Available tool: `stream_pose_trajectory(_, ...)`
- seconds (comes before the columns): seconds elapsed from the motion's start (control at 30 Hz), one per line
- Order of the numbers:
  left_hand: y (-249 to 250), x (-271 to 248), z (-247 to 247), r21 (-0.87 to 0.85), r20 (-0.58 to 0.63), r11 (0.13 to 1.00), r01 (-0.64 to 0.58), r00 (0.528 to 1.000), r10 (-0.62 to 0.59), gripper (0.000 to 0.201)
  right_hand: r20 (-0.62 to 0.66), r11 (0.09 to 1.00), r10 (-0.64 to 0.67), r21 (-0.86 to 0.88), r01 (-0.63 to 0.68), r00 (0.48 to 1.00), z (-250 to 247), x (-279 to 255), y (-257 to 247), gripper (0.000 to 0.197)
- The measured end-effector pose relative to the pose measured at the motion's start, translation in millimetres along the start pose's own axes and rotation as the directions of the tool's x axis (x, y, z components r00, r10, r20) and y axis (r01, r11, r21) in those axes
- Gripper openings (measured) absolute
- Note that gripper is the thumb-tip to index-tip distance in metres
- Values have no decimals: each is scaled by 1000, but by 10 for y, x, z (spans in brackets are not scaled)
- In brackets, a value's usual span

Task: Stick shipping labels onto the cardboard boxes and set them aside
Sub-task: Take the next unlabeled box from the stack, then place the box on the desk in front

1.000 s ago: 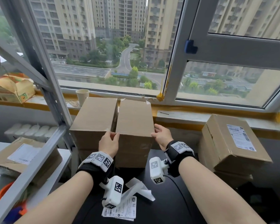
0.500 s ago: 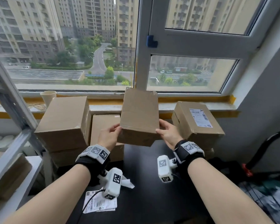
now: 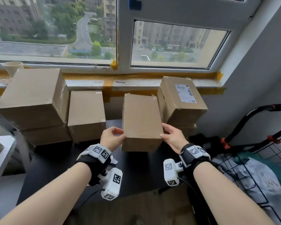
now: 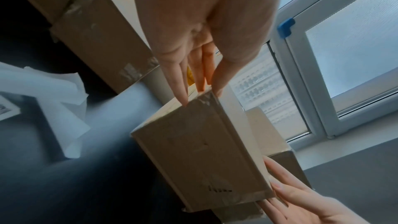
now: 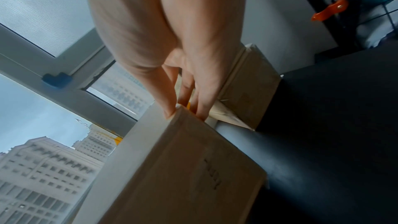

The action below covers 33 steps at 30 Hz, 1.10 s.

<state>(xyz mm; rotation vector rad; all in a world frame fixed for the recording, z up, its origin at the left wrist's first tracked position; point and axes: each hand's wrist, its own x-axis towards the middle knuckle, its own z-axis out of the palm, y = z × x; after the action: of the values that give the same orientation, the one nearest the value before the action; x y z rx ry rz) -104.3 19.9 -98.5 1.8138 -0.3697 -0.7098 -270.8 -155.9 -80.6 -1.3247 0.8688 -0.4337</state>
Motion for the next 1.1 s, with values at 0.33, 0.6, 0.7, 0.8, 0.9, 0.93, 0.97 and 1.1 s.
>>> stream_pose_trajectory(0.33,-394,17,210,-62,37,986,155,988,-153,46,12,990,118,-83,-116,993,-119,173,481,59)
stream_pose_trajectory(0.6,-533,-19,322,1,21,993,120,993,-120,46,-1,978,133,-160,-131,991,-171,213,637,60)
stream_pose_trajectory(0.7,-558,-20,331,38,37,994,104,994,-106,47,-6,967,104,-233,-103,995,-174,218,631,59)
stream_pose_trajectory(0.8,-564,-4,308,125,73,990,65,995,-74,45,-2,944,78,-320,-75,997,-147,204,580,58)
stream_pose_trajectory(0.9,-541,2,272,319,94,948,-8,995,-24,44,-11,820,43,-571,-42,999,-74,185,503,55)
stream_pose_trajectory(0.93,-513,1,248,391,98,919,-38,995,0,44,-1,738,25,-674,-19,1000,-43,164,461,53)
stream_pose_trajectory(0.97,-477,-7,216,455,103,888,-66,994,21,42,29,656,6,-754,18,1000,-8,143,420,50)
stream_pose_trajectory(1.1,-371,-65,1,655,189,738,-162,981,47,38,176,431,-22,-887,168,984,206,17,264,41)
